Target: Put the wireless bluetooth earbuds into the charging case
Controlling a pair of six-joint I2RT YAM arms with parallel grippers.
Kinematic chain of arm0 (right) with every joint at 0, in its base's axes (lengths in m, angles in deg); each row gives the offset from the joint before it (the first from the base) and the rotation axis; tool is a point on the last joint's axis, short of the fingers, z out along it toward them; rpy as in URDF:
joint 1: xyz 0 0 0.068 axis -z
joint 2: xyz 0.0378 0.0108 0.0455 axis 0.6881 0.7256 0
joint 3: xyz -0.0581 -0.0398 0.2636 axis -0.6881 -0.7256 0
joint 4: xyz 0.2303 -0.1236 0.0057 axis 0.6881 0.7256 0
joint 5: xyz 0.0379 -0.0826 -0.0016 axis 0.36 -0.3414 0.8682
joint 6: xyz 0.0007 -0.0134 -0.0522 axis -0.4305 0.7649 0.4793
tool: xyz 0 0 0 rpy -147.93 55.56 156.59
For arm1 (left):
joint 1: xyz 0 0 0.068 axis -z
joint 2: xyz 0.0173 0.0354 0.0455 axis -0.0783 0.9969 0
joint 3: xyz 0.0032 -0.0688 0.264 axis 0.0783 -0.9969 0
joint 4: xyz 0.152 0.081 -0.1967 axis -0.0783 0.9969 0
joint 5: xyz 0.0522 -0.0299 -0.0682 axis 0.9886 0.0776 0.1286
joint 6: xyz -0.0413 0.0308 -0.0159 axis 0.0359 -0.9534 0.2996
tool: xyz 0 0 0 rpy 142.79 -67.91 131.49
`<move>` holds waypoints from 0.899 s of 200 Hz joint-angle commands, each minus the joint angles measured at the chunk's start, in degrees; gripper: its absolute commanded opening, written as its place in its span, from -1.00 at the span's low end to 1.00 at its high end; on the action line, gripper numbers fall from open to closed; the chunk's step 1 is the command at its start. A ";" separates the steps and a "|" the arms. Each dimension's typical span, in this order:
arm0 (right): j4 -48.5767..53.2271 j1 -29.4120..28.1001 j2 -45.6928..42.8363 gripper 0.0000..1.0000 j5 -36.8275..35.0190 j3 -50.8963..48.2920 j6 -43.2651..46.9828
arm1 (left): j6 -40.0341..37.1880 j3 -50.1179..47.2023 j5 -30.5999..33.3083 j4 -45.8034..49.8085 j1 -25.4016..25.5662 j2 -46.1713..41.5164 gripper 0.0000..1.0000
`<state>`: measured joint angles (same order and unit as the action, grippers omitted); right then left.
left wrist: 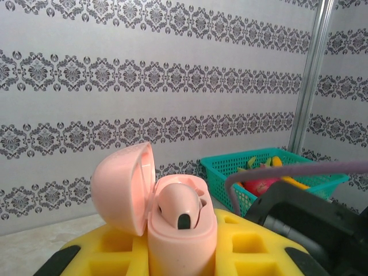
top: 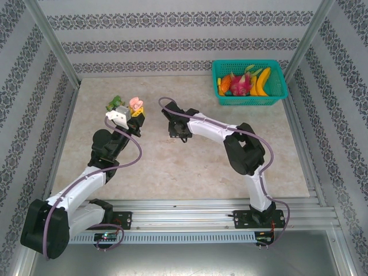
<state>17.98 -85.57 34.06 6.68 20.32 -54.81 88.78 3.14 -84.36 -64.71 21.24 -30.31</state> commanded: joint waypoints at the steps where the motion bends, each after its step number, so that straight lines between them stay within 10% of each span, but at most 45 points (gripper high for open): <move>1: -3.24 1.00 -4.62 -0.60 0.06 -2.55 1.78 | 0.19 -1.02 -1.96 -0.26 -0.75 -1.65 -1.00; 180: -14.39 7.59 -37.78 -0.56 3.66 -11.30 14.60 | 2.23 9.39 -29.25 2.03 1.03 10.33 -1.00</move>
<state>7.49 -78.46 -0.58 8.28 10.35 -44.06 90.33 8.88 -109.28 -61.76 21.37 -22.09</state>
